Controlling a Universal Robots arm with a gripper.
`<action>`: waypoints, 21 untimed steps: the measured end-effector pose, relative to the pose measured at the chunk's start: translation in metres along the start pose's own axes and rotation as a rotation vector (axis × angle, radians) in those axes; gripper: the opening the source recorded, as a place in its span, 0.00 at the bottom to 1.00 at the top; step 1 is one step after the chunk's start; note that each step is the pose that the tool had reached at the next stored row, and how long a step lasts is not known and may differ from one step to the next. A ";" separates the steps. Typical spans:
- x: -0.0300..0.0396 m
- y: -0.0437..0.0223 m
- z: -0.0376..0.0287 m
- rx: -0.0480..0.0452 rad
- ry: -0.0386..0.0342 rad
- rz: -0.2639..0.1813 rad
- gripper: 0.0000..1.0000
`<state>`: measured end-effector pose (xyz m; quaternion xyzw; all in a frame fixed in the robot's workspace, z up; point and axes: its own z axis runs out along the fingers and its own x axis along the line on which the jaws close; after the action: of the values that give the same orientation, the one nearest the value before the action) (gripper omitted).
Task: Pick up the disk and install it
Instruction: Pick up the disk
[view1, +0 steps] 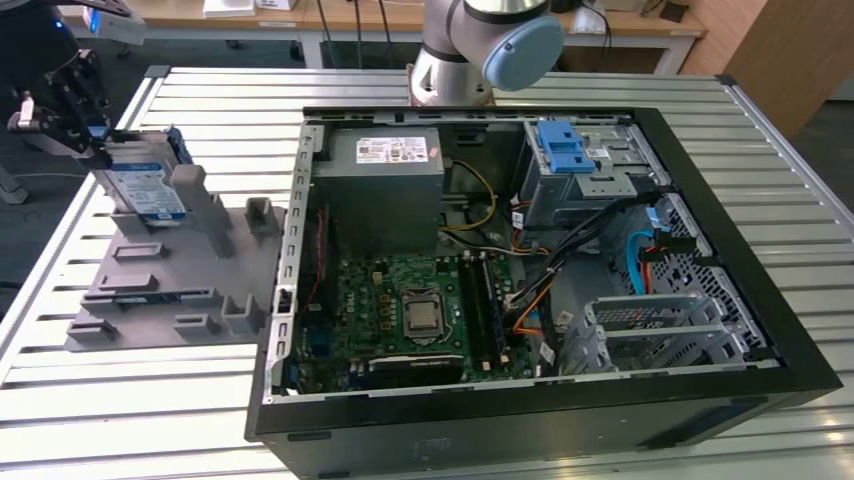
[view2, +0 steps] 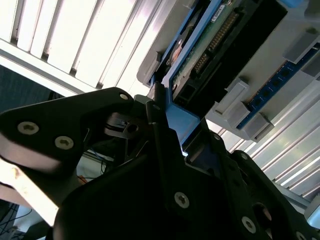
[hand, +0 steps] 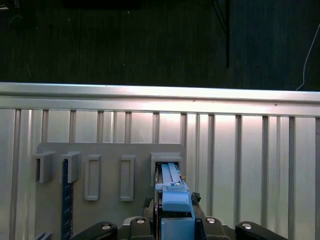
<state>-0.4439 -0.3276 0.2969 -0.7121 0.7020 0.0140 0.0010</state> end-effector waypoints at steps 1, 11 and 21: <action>0.0000 0.0000 -0.0009 0.0001 0.0000 0.000 0.36; -0.0002 0.0002 -0.0084 0.0001 0.0000 0.000 0.36; -0.0003 0.0002 -0.0140 0.0002 -0.0001 0.000 0.36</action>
<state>-0.4439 -0.3276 0.3109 -0.7121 0.7020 0.0140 0.0010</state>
